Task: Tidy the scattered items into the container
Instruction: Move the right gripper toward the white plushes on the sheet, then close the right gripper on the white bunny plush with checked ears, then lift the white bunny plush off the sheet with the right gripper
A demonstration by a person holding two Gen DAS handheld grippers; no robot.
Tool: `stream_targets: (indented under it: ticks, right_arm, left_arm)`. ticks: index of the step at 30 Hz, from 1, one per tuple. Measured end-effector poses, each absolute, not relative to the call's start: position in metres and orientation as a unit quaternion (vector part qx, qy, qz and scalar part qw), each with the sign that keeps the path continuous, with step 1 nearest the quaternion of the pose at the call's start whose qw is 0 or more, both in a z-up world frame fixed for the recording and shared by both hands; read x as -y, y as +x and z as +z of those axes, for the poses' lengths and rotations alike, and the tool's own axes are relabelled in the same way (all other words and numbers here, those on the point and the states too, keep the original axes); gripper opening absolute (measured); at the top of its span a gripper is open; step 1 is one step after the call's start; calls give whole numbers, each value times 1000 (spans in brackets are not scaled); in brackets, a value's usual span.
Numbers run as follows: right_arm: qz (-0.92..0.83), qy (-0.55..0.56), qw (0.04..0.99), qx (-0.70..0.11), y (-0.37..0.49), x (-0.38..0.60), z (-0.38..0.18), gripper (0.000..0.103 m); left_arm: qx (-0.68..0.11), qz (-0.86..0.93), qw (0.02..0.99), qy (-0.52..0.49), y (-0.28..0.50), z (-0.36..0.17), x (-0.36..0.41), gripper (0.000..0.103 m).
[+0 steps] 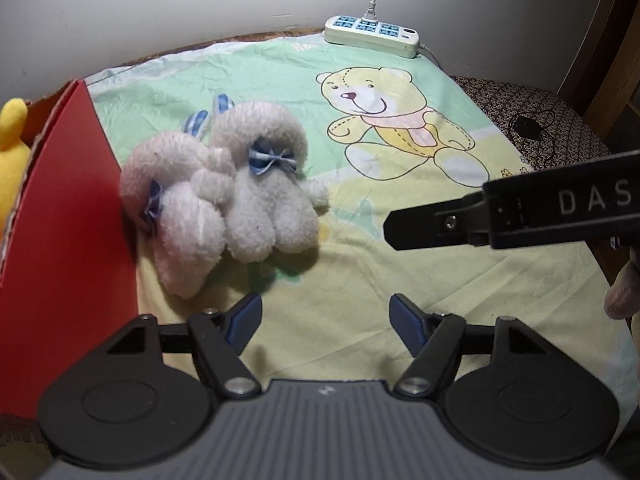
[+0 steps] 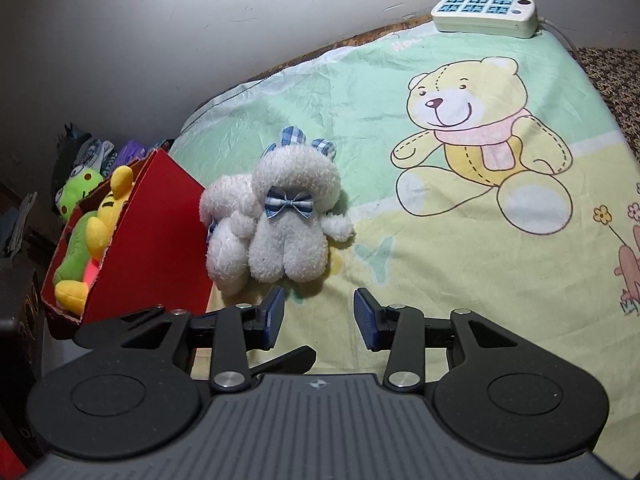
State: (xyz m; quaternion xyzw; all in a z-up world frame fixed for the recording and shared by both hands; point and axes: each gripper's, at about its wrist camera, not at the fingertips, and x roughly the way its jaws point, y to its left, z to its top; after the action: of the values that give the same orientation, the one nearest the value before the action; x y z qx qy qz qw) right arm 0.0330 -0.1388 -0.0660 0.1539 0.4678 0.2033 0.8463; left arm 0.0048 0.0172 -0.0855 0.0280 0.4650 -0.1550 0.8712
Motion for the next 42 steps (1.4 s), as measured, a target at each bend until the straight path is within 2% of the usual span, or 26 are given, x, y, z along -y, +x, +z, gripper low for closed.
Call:
stream_targets:
  ticks: [6,16,28,42]
  right_arm:
    - [223,132,837,-482,63,119,-81,43]
    - [239,131,819,-504,95,101,-105,43]
    - [240,146,816,-506,100,97,-114,29]
    - [224,122,815,-521,46,123,-102,28]
  left_arm:
    - [-461,-128,878,-11,30,-91,-39,69]
    - [-480,-128,867,-42,53,-99,-52,52]
    - [-485,-143,862,-33,64,-101,-48,52]
    - [-503,-239,830,-17,16,-94,-34,52]
